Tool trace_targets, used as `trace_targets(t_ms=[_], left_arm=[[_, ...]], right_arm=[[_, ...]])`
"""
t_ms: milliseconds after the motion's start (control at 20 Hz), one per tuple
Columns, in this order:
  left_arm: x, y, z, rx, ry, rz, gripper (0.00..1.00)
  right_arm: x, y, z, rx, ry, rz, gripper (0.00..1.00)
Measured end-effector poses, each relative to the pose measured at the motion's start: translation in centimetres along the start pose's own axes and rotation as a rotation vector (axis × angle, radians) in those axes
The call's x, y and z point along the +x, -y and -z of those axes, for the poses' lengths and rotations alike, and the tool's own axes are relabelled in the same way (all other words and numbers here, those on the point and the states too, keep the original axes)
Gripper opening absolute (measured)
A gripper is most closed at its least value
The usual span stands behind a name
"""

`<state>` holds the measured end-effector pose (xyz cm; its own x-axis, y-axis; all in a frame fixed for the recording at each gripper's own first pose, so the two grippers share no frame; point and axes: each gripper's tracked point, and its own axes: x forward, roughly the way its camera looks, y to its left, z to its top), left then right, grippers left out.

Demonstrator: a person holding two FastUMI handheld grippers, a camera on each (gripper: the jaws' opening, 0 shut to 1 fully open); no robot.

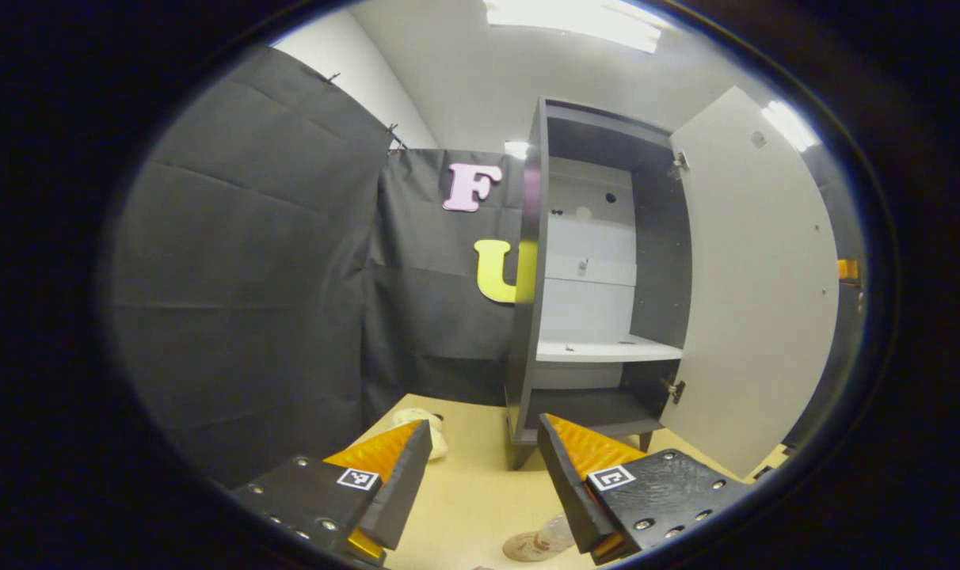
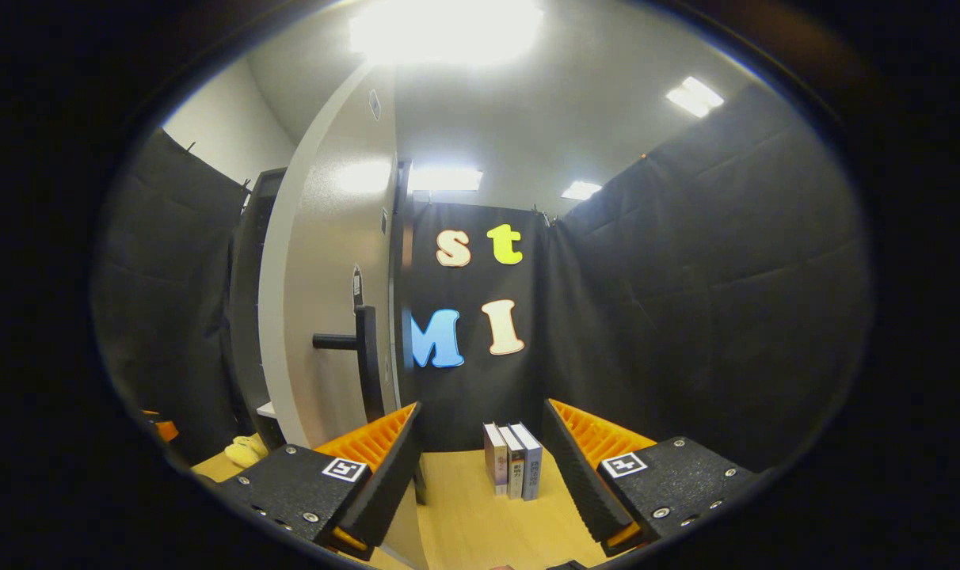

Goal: Open the cabinet door with the right hand, grasp the bottle in the cabinet with the left hand and place it on the coaster, then close the cabinet door with the right hand.

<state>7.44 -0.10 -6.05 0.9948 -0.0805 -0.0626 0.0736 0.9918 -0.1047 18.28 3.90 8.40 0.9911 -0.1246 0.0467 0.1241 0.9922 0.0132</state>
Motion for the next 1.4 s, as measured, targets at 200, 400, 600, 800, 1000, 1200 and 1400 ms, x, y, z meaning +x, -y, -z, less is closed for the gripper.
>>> trace_targets(t_ms=[200,400,600,800,1000,1200,1400], left_arm=[[0.9,-1.2,0.1,0.000,-0.002,0.014,0.80],[1.2,-2.0,0.4,-0.008,-0.002,0.031,0.80],[1.1,-3.4,0.4,0.005,-0.006,0.028,0.80],[0.9,-5.4,0.4,0.015,-0.001,0.009,0.80],[0.6,-7.3,0.1,0.019,0.004,-0.011,0.80],[0.2,-8.8,0.0,0.021,0.002,-0.030,0.84],[0.0,-10.0,0.0,0.023,0.002,-0.047,0.80]], right_arm=[[-0.5,-3.0,0.1,0.015,-0.002,-0.051,0.92],[-0.9,-5.8,0.1,0.008,0.000,-0.096,0.92],[-0.8,-8.2,-0.2,0.013,0.017,-0.115,0.92],[-0.2,-10.4,-0.3,0.033,0.015,-0.150,0.92],[0.1,-12.7,-0.3,0.036,0.024,-0.172,0.92],[0.2,-14.7,-0.3,0.043,0.030,-0.200,0.92],[0.5,-16.3,-0.3,0.045,0.033,-0.222,0.92]])
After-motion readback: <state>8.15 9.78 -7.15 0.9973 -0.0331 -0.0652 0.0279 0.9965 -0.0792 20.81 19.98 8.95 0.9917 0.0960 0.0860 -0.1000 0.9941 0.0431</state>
